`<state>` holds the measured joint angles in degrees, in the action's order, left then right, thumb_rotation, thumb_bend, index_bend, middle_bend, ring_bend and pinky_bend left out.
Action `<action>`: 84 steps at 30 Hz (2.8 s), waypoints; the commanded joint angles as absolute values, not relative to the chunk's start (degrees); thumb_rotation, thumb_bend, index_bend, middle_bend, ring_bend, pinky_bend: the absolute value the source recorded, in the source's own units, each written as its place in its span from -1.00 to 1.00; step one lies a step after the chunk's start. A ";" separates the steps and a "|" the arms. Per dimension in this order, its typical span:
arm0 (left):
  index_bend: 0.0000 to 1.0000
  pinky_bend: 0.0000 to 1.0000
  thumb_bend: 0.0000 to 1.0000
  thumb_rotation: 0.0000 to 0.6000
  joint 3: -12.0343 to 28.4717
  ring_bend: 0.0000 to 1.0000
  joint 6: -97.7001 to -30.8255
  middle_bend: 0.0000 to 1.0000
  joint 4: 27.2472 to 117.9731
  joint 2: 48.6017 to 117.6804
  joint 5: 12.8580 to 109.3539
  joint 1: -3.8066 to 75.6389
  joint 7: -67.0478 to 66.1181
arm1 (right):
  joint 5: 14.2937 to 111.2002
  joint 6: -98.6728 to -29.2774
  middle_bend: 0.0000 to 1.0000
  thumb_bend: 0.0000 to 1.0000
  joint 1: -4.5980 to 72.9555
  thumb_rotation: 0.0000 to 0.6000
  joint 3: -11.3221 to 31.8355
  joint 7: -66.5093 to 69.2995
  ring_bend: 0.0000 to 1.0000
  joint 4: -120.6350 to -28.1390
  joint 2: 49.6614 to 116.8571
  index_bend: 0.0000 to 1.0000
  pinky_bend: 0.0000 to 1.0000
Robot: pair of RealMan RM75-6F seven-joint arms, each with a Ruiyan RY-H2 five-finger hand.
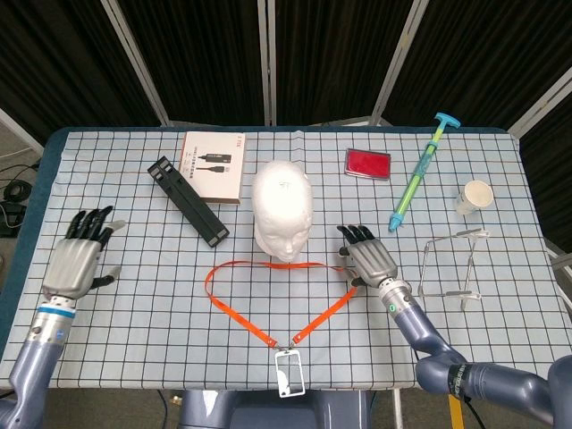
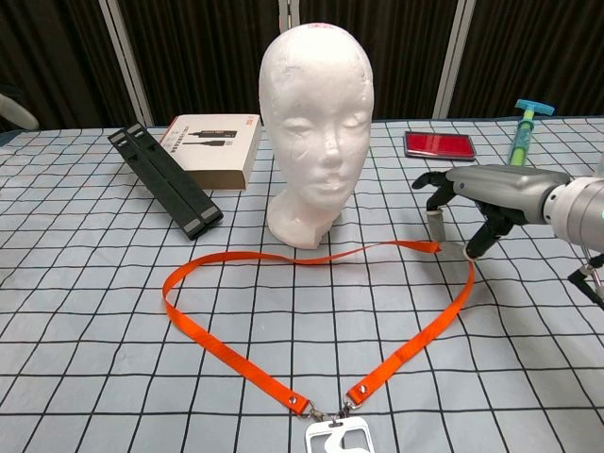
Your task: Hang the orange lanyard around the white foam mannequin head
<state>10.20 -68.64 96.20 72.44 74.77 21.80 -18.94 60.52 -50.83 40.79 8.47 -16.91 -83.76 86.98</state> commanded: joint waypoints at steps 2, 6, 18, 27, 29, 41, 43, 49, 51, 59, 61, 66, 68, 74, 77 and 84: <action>-0.37 -1.00 -0.37 1.00 12.33 -1.00 -62.70 -1.00 92.96 79.61 73.86 28.64 -21.41 | 60.41 -50.72 -0.89 -0.10 40.58 1.00 8.81 -16.08 -1.00 -85.72 85.74 0.44 -1.00; -0.30 -1.00 -0.30 1.00 12.28 -1.00 -59.71 -1.00 88.32 85.68 73.39 32.64 -23.24 | 60.35 -50.35 -0.89 -0.09 40.61 1.00 9.05 -15.27 -1.00 -87.00 84.73 0.44 -1.00; -0.16 -1.00 -0.28 1.00 10.58 -1.00 -56.71 -1.00 73.57 99.19 73.17 37.52 -20.04 | 60.08 -49.15 -0.88 -0.10 40.95 1.00 9.14 -13.38 -1.00 -86.52 84.23 0.45 -1.00; -0.14 -1.00 -0.22 1.00 10.31 -1.00 -54.16 -1.00 68.26 103.59 70.81 38.86 -18.59 | 60.64 -48.89 -0.87 -0.10 40.88 1.00 8.91 -11.97 -1.00 -85.78 84.29 0.45 -1.00; -0.14 -1.00 -0.22 1.00 10.47 -1.00 -53.92 -1.00 68.08 103.97 70.13 39.11 -19.13 | 60.82 -48.79 -0.87 -0.10 40.88 1.00 8.84 -11.69 -1.00 -85.47 84.32 0.45 -1.00; 0.02 -1.00 -0.11 1.00 10.35 -1.00 -53.65 -1.00 63.77 107.31 68.78 39.87 -19.47 | 61.55 -48.37 -0.87 -0.10 40.86 1.00 8.77 -10.08 -1.00 -84.11 84.50 0.46 -1.00; 0.10 -1.00 -0.10 1.00 10.26 -1.00 -53.71 -1.00 63.29 107.50 68.78 39.89 -19.30 | 61.72 -48.34 -0.87 -0.10 40.82 1.00 8.75 -9.78 -1.00 -83.93 84.46 0.46 -1.00; 0.33 -1.00 -0.06 1.00 10.08 -1.00 -54.49 -1.00 63.22 107.48 69.31 39.68 -18.15 | 62.17 -48.41 -0.87 -0.10 40.73 1.00 8.65 -9.36 -1.00 -83.79 84.35 0.46 -1.00; 0.38 -1.00 -0.05 1.00 10.01 -1.00 -55.01 -1.00 63.64 107.25 69.74 39.53 -17.65 | 62.44 -48.58 -0.86 -0.09 40.69 1.00 8.60 -9.38 -1.00 -83.95 84.24 0.46 -1.00; 0.44 -1.00 -0.05 1.00 8.91 -1.00 -58.95 -1.00 67.71 104.23 73.01 38.07 -16.03 | 66.49 -50.64 -0.83 -0.09 40.07 1.00 7.94 -8.82 -1.00 -85.69 83.04 0.47 -1.00; 0.45 -1.00 -0.05 1.00 8.43 -1.00 -60.07 -1.00 69.29 103.08 74.01 37.57 -15.88 | 68.25 -51.60 -0.83 -0.09 39.80 1.00 7.70 -8.52 -1.00 -86.44 82.48 0.47 -1.00; 0.46 -1.00 0.01 1.00 7.01 -1.00 -64.23 -1.00 74.19 99.49 77.37 35.64 -14.70 | 74.14 -54.48 -0.81 -0.09 38.99 1.00 6.89 -6.56 -1.00 -88.13 80.64 0.48 -1.00; 0.46 -1.00 0.02 1.00 6.43 -1.00 -66.29 -1.00 76.76 97.42 79.07 34.70 -13.97 | 76.90 -56.24 -0.81 -0.09 38.55 1.00 6.62 -5.61 -1.00 -88.78 79.67 0.48 -1.00; 0.47 -1.00 0.02 1.00 6.46 -1.00 -71.32 -1.00 83.50 92.06 82.45 32.67 -11.36 | 82.40 -62.05 -0.80 -0.09 37.20 1.00 7.11 -3.89 -1.00 -91.16 77.06 0.48 -1.00; 0.47 -1.00 0.02 1.00 7.42 -1.00 -73.34 -1.00 87.16 89.29 82.99 31.89 -10.58 | 83.99 -64.29 -0.79 -0.09 36.63 1.00 7.76 -2.69 -1.00 -92.92 75.38 0.48 -1.00; 0.47 -1.00 0.02 1.00 12.32 -1.00 -74.60 -1.00 94.60 83.96 79.36 31.31 -8.07 | 84.68 -68.39 -0.77 -0.09 35.87 1.00 10.70 -0.75 -1.00 -96.55 72.58 0.48 -1.00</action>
